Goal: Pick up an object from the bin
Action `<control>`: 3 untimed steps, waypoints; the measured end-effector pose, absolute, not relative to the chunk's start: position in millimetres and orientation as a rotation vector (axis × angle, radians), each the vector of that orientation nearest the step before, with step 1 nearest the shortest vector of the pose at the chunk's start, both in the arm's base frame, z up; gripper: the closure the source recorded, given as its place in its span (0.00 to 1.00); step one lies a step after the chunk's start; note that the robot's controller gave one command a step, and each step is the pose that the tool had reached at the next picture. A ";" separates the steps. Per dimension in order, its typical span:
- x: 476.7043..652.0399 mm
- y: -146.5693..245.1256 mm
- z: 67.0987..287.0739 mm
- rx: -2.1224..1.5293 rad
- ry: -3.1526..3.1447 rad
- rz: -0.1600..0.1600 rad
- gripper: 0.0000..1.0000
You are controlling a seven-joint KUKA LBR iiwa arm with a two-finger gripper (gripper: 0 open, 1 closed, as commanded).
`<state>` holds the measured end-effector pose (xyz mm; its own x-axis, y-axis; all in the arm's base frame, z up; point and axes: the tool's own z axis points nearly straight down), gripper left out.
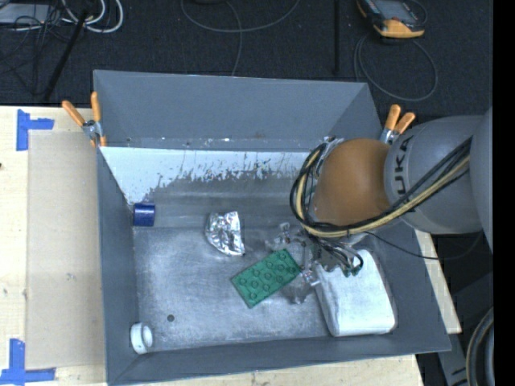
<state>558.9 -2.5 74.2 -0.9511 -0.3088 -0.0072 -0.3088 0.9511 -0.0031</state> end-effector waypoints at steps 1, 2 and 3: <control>567.4 21.0 100.2 -0.750 3.048 0.001 0.00; 569.1 15.8 99.4 -0.872 3.017 0.001 0.00; 574.1 19.0 74.1 -1.130 2.926 -0.001 0.00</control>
Offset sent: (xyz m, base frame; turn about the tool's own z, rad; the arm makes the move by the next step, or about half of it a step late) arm 0.0078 0.0225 0.0258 -0.1700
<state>574.1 19.0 74.1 -0.7404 -0.6722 -0.0044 -0.6722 0.7404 -0.0024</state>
